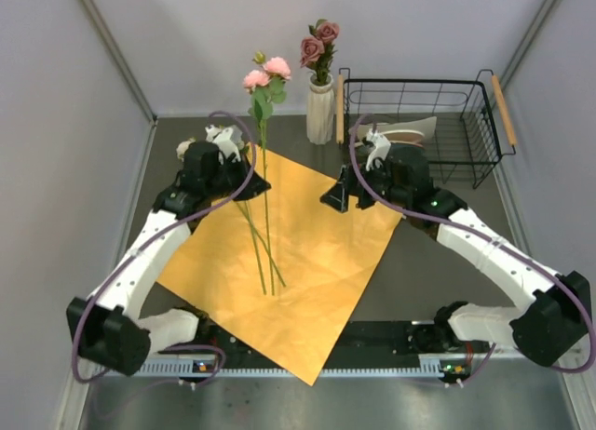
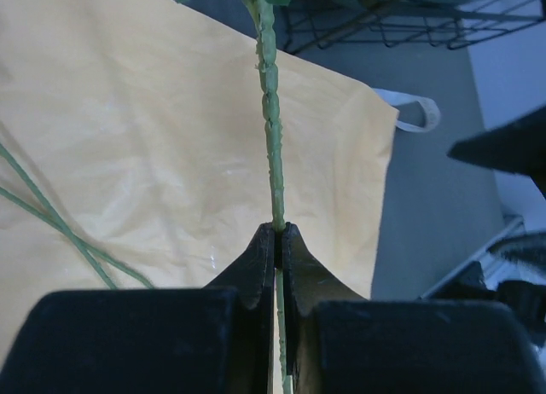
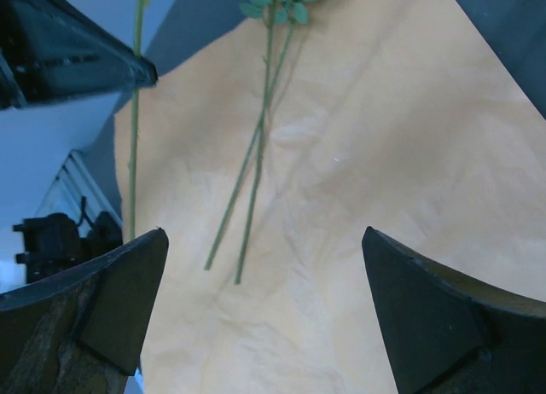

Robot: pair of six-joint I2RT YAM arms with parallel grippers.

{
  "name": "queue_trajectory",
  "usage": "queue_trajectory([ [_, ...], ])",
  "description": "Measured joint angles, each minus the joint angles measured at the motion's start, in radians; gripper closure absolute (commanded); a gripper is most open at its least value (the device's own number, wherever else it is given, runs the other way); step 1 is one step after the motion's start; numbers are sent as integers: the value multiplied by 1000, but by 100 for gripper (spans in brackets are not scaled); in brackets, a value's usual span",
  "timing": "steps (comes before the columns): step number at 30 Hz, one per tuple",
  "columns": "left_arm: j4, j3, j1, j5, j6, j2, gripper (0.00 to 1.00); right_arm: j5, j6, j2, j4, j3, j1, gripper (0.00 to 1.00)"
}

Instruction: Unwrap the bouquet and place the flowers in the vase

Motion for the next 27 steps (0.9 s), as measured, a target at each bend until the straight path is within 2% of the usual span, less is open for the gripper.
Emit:
queue_trajectory([
  [6, 101, -196, 0, 154, -51, -273, 100, -143, 119, 34, 181, 58, 0, 4],
  [10, 197, -296, 0, 266, -66, -407, 100, -284, 238, 120, 378, 108, 16, 22],
  [15, 249, -347, 0, 373, -68, -478, 100, -379, 335, 208, 557, 157, 87, 34],
  [19, 252, -348, 0, 410, -60, -503, 100, -396, 378, 213, 656, 157, 121, 58],
  [27, 262, -349, 0, 461, -56, -520, 100, -420, 428, 265, 721, 174, 137, 60],
])
